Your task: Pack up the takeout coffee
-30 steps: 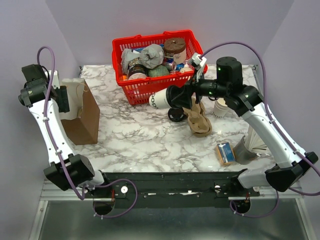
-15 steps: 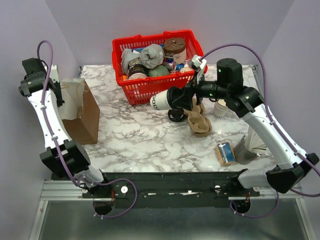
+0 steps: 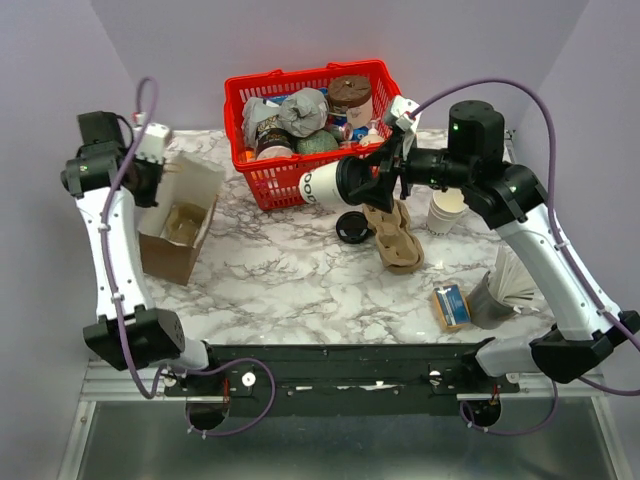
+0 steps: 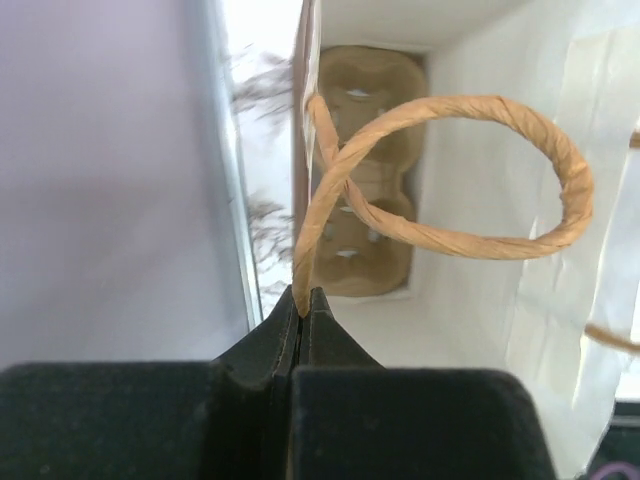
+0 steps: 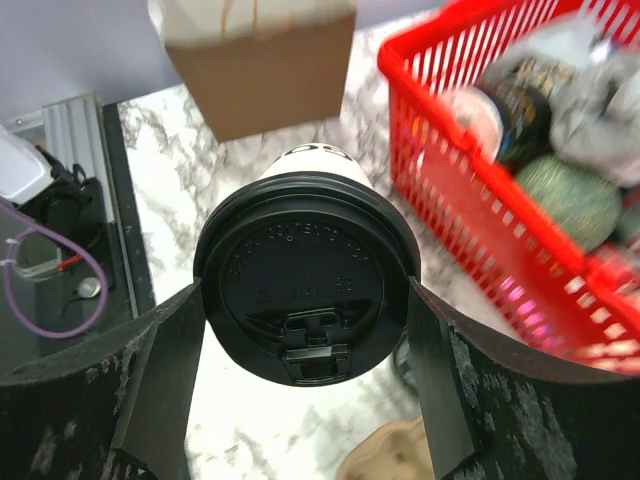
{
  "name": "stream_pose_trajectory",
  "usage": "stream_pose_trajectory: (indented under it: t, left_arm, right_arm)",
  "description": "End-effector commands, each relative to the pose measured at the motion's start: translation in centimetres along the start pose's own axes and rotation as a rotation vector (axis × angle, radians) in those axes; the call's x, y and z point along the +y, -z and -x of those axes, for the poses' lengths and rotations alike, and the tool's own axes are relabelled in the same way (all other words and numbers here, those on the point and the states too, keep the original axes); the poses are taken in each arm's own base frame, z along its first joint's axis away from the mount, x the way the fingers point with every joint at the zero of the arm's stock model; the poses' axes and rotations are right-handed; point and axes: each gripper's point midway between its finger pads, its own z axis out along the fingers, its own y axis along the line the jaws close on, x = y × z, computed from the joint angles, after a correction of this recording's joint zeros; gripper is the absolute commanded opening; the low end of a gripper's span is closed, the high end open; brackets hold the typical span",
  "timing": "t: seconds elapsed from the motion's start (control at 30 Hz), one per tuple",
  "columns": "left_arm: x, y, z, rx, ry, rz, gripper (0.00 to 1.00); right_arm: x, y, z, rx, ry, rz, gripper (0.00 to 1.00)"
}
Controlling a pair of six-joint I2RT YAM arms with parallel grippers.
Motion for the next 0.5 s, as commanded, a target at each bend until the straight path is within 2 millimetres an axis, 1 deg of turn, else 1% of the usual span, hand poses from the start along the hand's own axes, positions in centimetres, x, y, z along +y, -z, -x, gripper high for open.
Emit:
stream_pose_trajectory:
  t: [0.0,0.03,0.07,0.13,0.17,0.2,0.23,0.27,0.33,0.37,0.4,0.47]
  left_arm:
    - [-8.2,2.2,-1.1,-0.008,-0.290,-0.211,0.00]
    - [-10.2,2.4,-1.3,-0.005,-0.322,-0.254,0.00]
    - [-11.4,2.2,-1.9,0.009,-0.326,-0.284,0.00]
    - [-13.4,2.8,-2.2,-0.016,-0.331,-0.332,0.00]
    - [-15.5,2.9,-2.5,-0.014,-0.351,-0.377,0.00]
    - [-16.2,3.4,-2.6,-0.029,-0.355,-0.387,0.00]
    - [-17.4,3.7,-2.7,-0.039,-0.366,-0.423,0.00]
    - [-19.0,3.9,-3.2,-0.032,-0.384,-0.465,0.00]
    - [-20.7,4.6,-3.6,-0.045,-0.405,-0.528,0.00]
    - [-21.2,4.7,-4.0,-0.038,-0.411,-0.547,0.00]
    - [-21.6,5.0,-4.1,-0.043,-0.427,-0.565,0.00]
    - [-22.1,5.4,-4.3,-0.047,-0.453,-0.587,0.00]
  right_arm:
    - [0.6,0.7,2.8,-0.050,0.154,0.060,0.59]
    - [0.7,0.9,3.7,-0.065,0.179,0.068,0.59]
    - [0.7,0.9,4.0,-0.070,0.207,0.073,0.59]
    - [1.1,1.2,4.8,-0.086,0.238,0.090,0.59]
    - [1.1,1.3,5.0,-0.090,0.265,0.096,0.59]
    - [1.3,1.4,5.1,-0.093,0.278,0.102,0.59]
    - [1.6,1.5,5.1,-0.094,0.288,0.116,0.59]
    - [1.7,1.6,5.0,-0.094,0.320,0.124,0.59]
    - [2.6,1.7,4.7,-0.085,0.355,0.150,0.59]
    - [2.8,1.6,4.4,-0.079,0.401,0.161,0.59]
    - [3.5,1.5,4.2,-0.073,0.426,0.180,0.59]
    - [4.2,1.5,3.4,-0.047,0.497,0.201,0.59]
